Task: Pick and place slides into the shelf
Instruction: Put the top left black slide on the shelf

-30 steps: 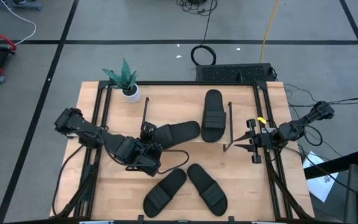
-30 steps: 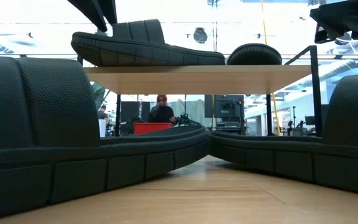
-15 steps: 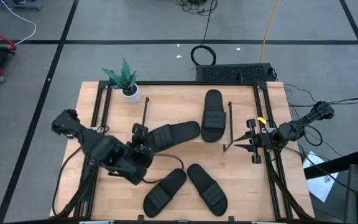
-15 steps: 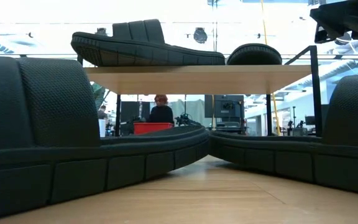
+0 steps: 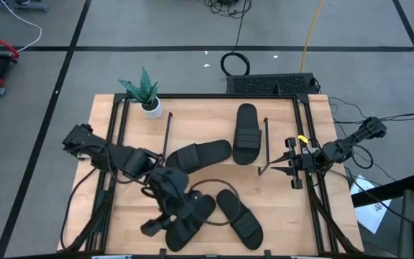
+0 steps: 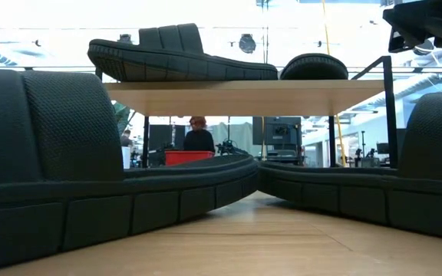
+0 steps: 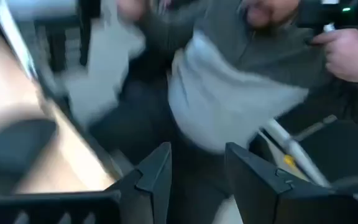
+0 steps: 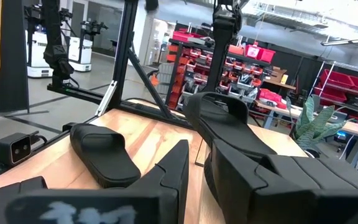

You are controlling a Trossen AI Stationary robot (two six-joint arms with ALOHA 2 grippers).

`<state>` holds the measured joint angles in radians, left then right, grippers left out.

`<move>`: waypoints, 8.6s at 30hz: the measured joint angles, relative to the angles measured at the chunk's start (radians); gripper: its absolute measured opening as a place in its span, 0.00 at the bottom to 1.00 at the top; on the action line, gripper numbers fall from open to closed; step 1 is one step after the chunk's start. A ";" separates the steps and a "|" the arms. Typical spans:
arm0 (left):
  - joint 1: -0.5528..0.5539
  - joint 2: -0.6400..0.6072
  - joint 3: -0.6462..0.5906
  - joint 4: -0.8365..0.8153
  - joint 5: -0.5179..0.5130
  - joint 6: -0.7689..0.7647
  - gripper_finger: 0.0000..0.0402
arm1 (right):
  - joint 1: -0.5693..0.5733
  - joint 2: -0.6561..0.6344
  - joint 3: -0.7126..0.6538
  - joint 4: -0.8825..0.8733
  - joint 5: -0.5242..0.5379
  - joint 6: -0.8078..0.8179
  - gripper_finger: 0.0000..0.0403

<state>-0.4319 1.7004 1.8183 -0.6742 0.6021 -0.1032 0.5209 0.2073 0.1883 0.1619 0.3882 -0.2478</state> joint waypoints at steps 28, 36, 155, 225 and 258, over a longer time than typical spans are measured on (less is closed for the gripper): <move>0.225 -0.245 0.089 0.121 -0.845 1.019 0.36 | 0.000 0.006 0.000 0.036 -0.001 -0.006 0.16; 0.318 -0.515 -0.189 0.147 -0.810 0.924 0.22 | 0.000 0.007 0.000 0.044 0.000 -0.037 0.16; 0.101 -0.587 -1.196 0.827 -1.214 1.238 0.68 | 0.000 0.092 0.000 0.051 0.003 -0.026 0.16; -0.105 -0.154 -0.749 0.909 -2.100 0.845 0.00 | 0.000 0.096 0.000 0.150 0.003 -0.026 0.16; -0.157 0.023 -0.748 0.755 -2.171 0.719 0.00 | 0.000 0.097 0.000 0.167 0.003 -0.026 0.16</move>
<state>-0.5893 1.7231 1.0698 0.0806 -1.5685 0.6159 0.5206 0.3046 0.1886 0.3289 0.3908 -0.2737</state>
